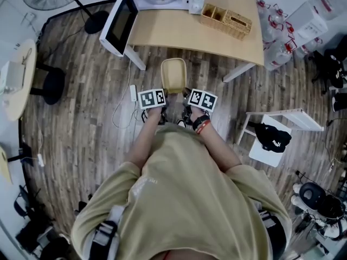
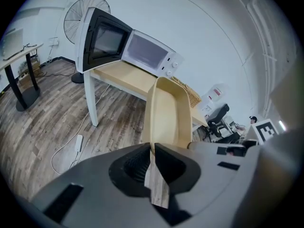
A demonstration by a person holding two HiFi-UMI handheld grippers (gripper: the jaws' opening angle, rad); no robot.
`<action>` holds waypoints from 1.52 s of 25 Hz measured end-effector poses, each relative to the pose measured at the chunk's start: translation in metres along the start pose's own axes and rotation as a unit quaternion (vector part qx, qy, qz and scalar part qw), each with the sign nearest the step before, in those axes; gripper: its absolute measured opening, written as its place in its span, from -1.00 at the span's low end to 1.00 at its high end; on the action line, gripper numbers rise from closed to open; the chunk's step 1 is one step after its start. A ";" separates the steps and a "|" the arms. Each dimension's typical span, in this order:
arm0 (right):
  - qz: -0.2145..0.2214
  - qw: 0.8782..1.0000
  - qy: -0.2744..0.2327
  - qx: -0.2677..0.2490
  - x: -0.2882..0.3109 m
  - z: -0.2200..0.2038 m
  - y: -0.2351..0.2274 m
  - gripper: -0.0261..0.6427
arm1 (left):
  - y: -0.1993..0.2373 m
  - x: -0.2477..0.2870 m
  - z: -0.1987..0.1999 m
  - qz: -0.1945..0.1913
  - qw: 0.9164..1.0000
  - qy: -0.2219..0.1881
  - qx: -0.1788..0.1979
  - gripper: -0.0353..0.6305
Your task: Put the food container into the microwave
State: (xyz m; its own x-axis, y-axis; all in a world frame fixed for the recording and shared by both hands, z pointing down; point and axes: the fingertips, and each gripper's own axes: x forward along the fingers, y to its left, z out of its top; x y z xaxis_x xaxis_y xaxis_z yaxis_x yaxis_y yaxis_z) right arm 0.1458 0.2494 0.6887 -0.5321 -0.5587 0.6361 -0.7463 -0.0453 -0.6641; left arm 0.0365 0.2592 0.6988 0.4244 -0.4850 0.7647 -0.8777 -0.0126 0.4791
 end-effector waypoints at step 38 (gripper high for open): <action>-0.005 0.999 -0.013 0.037 0.174 0.194 0.062 -0.82 | 0.050 0.090 0.252 -0.041 0.999 -0.017 -0.011 -0.76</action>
State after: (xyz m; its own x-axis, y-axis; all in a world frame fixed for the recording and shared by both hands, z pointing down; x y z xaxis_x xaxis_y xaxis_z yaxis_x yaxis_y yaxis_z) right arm 0.0847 -0.0114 0.6819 -0.5143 -0.5791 0.6326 -0.7193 -0.1103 -0.6858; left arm -0.0257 -0.0054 0.6832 0.4867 -0.5129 0.7071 -0.8348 -0.0347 0.5494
